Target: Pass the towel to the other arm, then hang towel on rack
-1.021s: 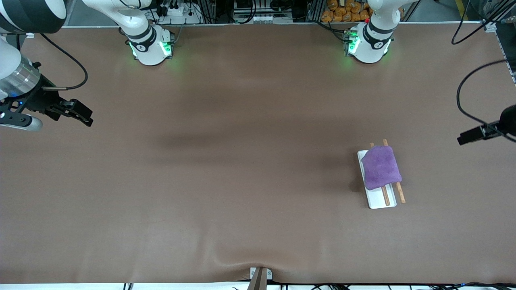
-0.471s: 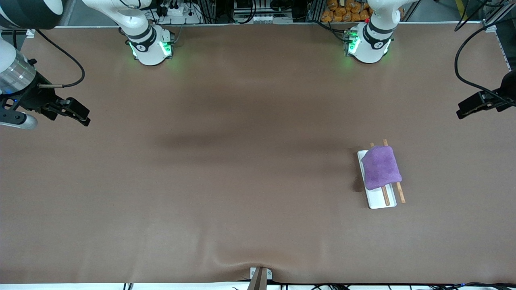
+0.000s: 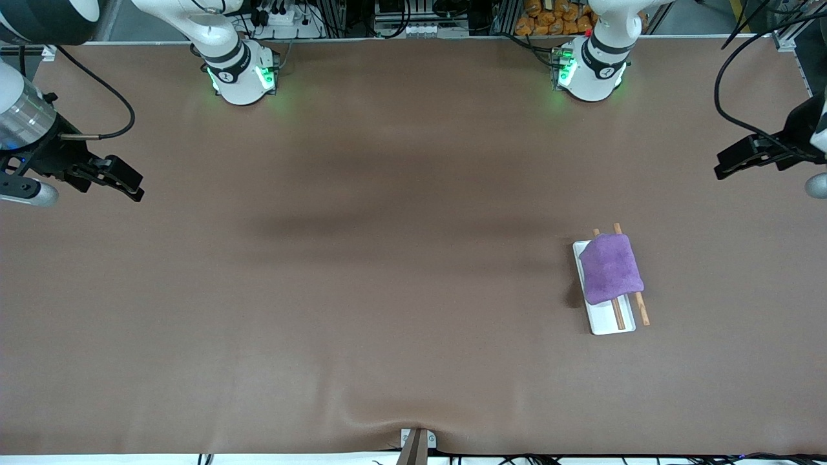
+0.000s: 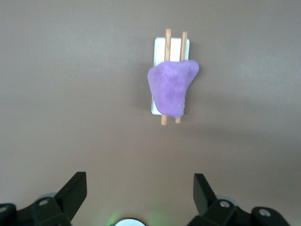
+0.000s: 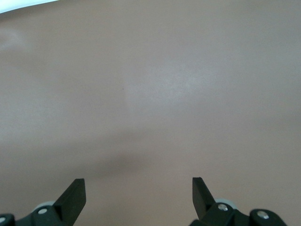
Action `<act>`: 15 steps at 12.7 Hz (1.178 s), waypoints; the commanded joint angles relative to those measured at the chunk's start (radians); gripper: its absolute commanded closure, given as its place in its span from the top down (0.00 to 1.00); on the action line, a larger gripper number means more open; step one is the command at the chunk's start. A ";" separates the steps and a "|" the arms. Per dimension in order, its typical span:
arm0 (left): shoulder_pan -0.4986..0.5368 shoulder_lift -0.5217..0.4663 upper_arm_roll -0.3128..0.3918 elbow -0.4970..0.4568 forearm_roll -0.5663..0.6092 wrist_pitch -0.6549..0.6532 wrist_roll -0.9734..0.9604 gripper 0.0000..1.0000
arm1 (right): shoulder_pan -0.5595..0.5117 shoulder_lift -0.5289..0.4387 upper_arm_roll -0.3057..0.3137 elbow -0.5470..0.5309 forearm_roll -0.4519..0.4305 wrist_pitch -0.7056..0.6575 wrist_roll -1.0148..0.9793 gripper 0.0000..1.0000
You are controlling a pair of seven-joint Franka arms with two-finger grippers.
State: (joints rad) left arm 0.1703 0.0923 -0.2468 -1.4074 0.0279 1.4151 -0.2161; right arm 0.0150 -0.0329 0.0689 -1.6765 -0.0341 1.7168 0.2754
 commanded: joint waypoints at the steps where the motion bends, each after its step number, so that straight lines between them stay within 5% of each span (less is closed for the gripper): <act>1: -0.177 -0.089 0.197 -0.135 -0.043 0.051 0.027 1.00 | -0.007 0.004 0.006 0.017 0.005 -0.022 -0.002 1.00; 5: -0.227 -0.156 0.233 -0.252 -0.042 0.088 0.030 1.00 | -0.010 0.002 0.005 0.017 0.006 -0.022 -0.002 1.00; 15: -0.232 -0.155 0.251 -0.219 -0.020 0.062 0.046 1.00 | -0.007 0.004 0.005 0.017 0.003 -0.017 -0.162 1.00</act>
State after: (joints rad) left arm -0.0535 -0.0537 -0.0035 -1.6354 -0.0005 1.4724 -0.1836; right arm 0.0151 -0.0328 0.0692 -1.6751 -0.0341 1.7053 0.1368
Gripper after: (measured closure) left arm 0.000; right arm 0.000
